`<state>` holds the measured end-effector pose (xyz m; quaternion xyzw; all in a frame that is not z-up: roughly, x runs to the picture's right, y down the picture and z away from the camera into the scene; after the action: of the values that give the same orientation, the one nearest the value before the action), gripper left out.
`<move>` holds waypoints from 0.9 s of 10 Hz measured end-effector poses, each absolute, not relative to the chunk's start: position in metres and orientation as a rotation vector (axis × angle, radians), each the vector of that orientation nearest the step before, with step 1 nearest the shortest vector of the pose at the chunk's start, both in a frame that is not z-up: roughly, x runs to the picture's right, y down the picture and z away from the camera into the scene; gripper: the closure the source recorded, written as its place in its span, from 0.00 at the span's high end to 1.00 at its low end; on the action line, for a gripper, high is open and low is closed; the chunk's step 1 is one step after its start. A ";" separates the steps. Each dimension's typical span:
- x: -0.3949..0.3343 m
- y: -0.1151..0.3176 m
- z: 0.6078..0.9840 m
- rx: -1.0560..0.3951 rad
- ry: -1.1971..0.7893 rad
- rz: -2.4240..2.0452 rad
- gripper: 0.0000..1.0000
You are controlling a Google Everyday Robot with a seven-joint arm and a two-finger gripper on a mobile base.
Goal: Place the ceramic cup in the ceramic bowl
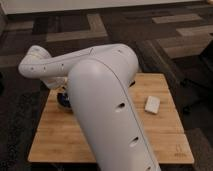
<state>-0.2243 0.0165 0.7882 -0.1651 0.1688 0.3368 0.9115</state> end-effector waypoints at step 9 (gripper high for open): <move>-0.221 0.021 0.795 -0.330 0.365 0.663 0.09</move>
<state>-0.2205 0.0206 0.7946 -0.1606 0.1773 0.3222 0.9160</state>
